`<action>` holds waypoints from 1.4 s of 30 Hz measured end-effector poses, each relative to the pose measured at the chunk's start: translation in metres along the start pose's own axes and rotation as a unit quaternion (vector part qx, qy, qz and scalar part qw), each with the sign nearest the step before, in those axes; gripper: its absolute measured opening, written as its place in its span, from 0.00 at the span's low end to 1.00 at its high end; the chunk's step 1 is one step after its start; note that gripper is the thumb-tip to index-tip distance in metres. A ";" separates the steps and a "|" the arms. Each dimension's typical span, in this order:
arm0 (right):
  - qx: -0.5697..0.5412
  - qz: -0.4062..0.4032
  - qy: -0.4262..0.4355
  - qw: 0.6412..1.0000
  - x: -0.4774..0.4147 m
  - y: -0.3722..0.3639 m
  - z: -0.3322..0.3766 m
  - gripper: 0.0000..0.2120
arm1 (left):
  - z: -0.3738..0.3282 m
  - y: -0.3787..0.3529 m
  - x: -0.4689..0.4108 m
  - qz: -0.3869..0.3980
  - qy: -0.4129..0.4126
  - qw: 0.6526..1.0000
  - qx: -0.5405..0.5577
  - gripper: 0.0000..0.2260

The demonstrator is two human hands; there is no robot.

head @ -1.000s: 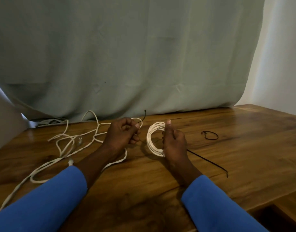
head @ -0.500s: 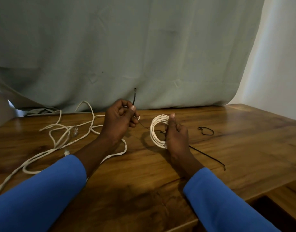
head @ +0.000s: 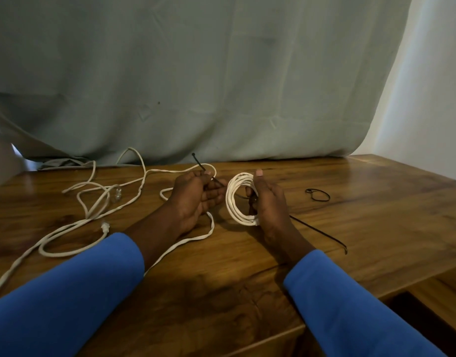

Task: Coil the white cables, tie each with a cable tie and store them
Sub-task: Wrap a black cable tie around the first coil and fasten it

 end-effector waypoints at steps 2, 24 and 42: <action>0.005 0.006 -0.011 1.000 0.000 0.000 -0.001 0.20 | -0.002 0.003 0.000 -0.011 0.018 0.999 0.024 0.07; 0.278 -0.118 0.128 0.945 -0.006 0.002 -0.006 0.28 | 0.007 -0.006 0.011 0.058 0.007 0.995 -0.085 0.11; 0.241 -0.022 0.163 0.957 -0.006 -0.001 -0.012 0.32 | 0.009 -0.006 0.022 0.142 -0.003 0.980 -0.137 0.09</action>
Point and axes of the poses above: each hand's wrist, its own x-axis away from the middle knuckle, its own y-axis out of the back of the hand, z = x × y, the point moved 2 cm from there along -x, towards the middle knuckle, and after that the axes turned 2 degrees about -x, right-handed, at the moved point
